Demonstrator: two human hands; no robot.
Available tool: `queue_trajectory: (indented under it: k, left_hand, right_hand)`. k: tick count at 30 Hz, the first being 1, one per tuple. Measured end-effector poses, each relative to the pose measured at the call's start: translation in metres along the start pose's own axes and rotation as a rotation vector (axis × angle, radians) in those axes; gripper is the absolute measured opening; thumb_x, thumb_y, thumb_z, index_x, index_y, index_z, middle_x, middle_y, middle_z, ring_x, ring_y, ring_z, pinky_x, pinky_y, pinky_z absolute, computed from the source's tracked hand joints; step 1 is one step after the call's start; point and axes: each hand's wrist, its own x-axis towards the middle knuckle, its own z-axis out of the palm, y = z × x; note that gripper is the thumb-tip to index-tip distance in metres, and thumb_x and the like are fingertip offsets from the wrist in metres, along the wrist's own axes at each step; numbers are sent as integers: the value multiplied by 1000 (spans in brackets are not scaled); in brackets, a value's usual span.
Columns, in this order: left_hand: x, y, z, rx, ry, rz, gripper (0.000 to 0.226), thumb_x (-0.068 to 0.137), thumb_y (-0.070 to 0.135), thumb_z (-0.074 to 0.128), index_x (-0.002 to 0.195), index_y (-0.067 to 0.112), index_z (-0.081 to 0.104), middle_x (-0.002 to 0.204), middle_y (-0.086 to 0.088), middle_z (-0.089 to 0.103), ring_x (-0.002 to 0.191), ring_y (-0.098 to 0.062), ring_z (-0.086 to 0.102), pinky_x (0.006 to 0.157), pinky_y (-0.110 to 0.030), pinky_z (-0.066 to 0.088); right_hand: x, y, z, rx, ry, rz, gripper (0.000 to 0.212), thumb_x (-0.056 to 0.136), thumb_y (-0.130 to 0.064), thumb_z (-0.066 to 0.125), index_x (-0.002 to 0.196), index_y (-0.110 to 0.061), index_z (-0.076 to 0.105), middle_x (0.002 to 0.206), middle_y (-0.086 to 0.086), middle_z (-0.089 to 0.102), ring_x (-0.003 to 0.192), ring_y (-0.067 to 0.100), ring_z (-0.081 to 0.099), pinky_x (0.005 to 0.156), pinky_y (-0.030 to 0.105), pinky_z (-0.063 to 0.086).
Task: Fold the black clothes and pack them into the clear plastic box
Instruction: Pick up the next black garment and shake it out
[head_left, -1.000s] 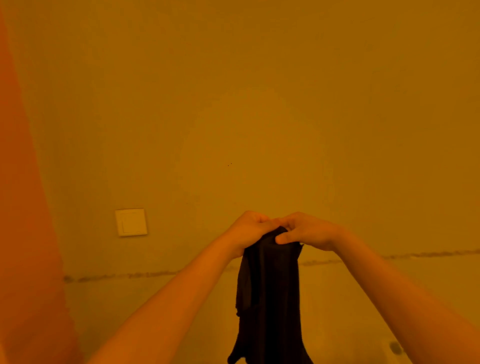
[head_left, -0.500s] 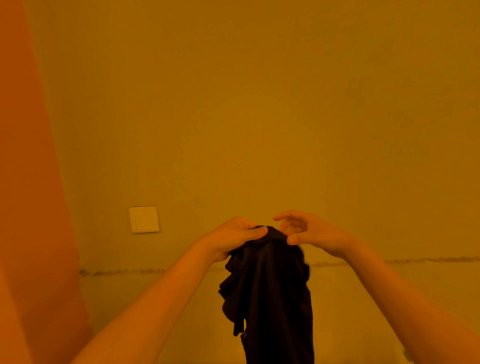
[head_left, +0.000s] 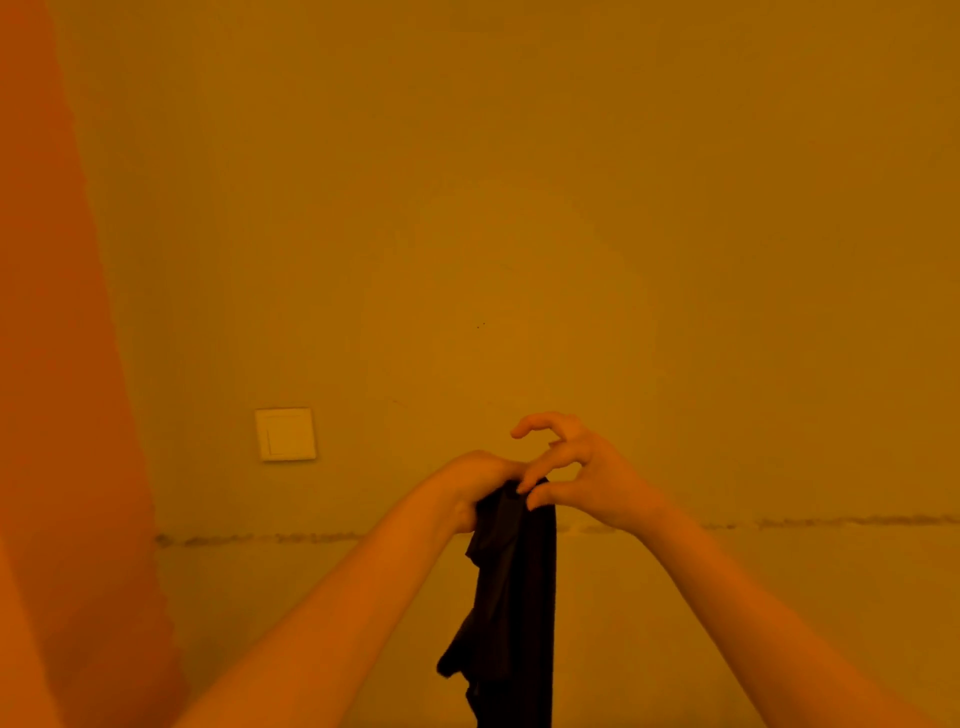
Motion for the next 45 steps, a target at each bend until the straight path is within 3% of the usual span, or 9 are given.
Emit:
queue_trajectory:
  k: [6,11,15,20,27,31,35,40,45]
  left_hand:
    - [2,-7,-3,-46,-34,-38,17,90,9,56,74,4,60,58,-7,64,54,-17,63,54,-28,52]
    - [-1,-10,-6,-73,-30,-70,16,89,12,59,75,4,61,55,-4,66,50,-12,63,53,-23,51]
    - [-6,-11,-5,-113,-26,27,19,92,20,55,82,6,62,58,0,69,51,-7,64,49,-19,50]
    - [-8,-20,-3,-250,-227,168,45,87,60,32,87,20,53,74,3,59,63,-7,58,54,-19,44]
    - [-9,-50,8,28,-23,386,19,86,11,64,102,20,65,101,3,70,88,-6,68,70,-15,51]
    - [-4,-62,1,60,18,341,10,88,12,60,91,15,68,81,7,71,76,-7,66,69,-18,51]
    - [-5,-70,-23,146,-83,281,11,84,19,67,95,17,69,93,0,72,87,-12,66,80,-25,51]
    - [-7,-64,-61,277,-93,217,55,60,44,75,103,10,70,105,-7,71,98,-19,66,85,-30,50]
    - [-7,-46,-89,361,14,228,8,88,15,62,86,11,68,75,5,71,72,-7,64,67,-18,48]
  right_hand:
    - [1,-9,4,-87,-132,-73,39,65,-27,78,102,-36,70,129,-30,37,129,-5,22,101,5,18]
    - [-1,-6,5,-38,21,-84,13,65,-39,69,77,-34,70,109,-33,54,118,-5,38,98,8,25]
    - [-6,-6,2,284,103,56,21,74,-8,60,72,-29,64,80,-16,69,84,2,64,79,15,47]
    - [11,-16,-7,268,284,182,28,88,7,51,74,-18,53,60,-7,61,56,-2,57,57,15,43]
    - [33,-16,-29,114,264,409,23,91,-7,53,73,-19,51,68,1,55,60,10,51,48,17,38]
    - [30,-15,-49,253,264,481,18,92,-3,51,81,-14,59,74,5,58,67,15,56,59,27,44]
    - [23,-5,-71,252,357,544,20,93,-5,50,77,-12,60,77,7,58,72,17,56,64,29,47]
    - [11,16,-94,296,501,615,20,94,-8,50,76,-13,58,75,5,57,69,14,57,57,25,47]
    - [-1,35,-108,201,492,686,18,92,-10,55,75,-9,59,80,11,58,67,16,57,48,22,52]
